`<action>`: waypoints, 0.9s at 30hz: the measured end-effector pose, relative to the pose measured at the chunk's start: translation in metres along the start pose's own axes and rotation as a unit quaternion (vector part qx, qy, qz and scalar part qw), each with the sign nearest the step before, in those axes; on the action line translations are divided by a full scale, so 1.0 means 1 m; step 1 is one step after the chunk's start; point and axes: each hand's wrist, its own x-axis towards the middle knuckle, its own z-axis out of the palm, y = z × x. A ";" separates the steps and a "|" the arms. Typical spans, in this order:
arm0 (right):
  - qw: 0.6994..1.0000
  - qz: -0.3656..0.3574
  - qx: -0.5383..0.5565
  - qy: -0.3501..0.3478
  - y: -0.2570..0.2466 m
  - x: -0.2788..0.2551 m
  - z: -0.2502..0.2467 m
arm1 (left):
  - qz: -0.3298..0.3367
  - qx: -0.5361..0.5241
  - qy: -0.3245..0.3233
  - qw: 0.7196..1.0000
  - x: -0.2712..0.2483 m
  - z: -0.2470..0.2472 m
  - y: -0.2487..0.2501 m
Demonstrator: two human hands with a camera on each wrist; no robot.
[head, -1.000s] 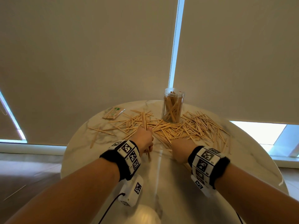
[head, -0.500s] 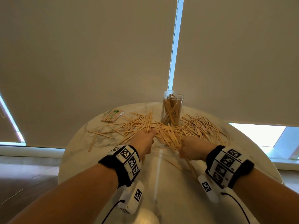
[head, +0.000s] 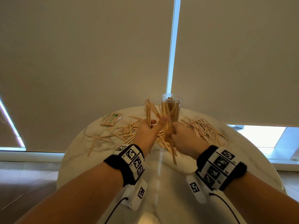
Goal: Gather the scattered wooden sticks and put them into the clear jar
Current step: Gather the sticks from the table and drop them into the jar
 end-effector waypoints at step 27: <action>0.980 -0.020 -0.171 -0.098 0.006 -0.007 0.034 | -0.052 -0.299 0.081 0.949 0.014 -0.013 0.011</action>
